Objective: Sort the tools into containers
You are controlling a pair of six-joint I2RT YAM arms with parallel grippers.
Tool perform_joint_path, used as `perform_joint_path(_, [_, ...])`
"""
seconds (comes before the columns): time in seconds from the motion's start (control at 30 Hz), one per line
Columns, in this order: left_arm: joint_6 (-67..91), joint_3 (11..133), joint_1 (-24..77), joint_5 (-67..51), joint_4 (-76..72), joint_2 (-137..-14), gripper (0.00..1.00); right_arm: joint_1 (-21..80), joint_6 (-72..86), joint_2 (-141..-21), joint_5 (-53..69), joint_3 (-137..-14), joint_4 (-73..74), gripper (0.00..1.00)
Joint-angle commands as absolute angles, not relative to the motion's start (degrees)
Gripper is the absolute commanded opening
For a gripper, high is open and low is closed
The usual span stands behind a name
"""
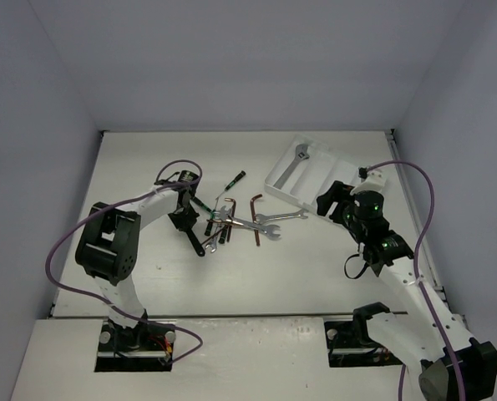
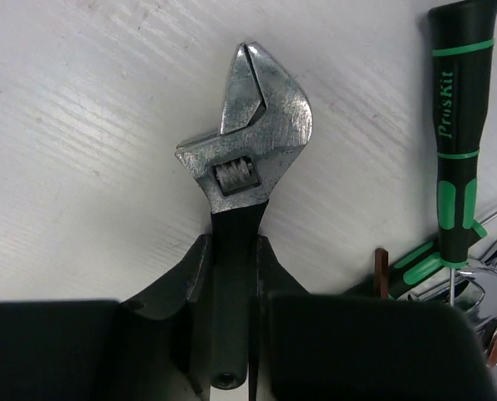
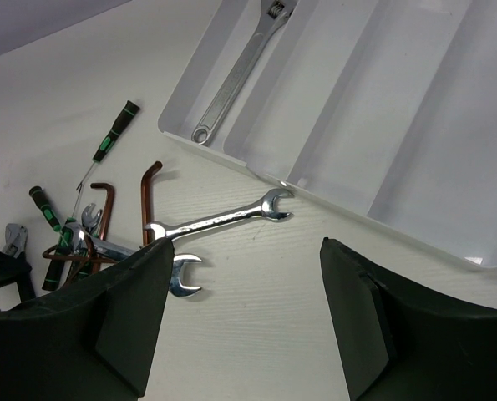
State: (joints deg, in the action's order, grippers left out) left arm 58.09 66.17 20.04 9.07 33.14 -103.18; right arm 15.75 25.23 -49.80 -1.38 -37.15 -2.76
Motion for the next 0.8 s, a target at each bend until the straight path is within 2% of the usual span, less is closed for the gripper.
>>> perform_joint_path(0.0, [55.98,63.48,19.07,8.73,32.81,-102.84,0.0,15.82,23.24,-51.69,3.09,-39.42,-5.42,0.68])
perform_joint_path(0.2, [50.54,63.63,19.07,8.98,32.45,-90.11,0.0,17.26,21.57,-56.22,11.41,-43.47,-5.62,0.69])
perform_joint_path(0.37, [47.79,61.15,19.06,5.06,28.25,-80.89,0.0,23.56,20.03,-60.45,13.09,-48.18,-6.06,0.69])
perform_joint_path(0.77, [50.43,58.79,19.27,-8.4,14.24,-70.49,0.0,33.83,22.62,-70.49,19.86,-56.34,-13.06,0.7])
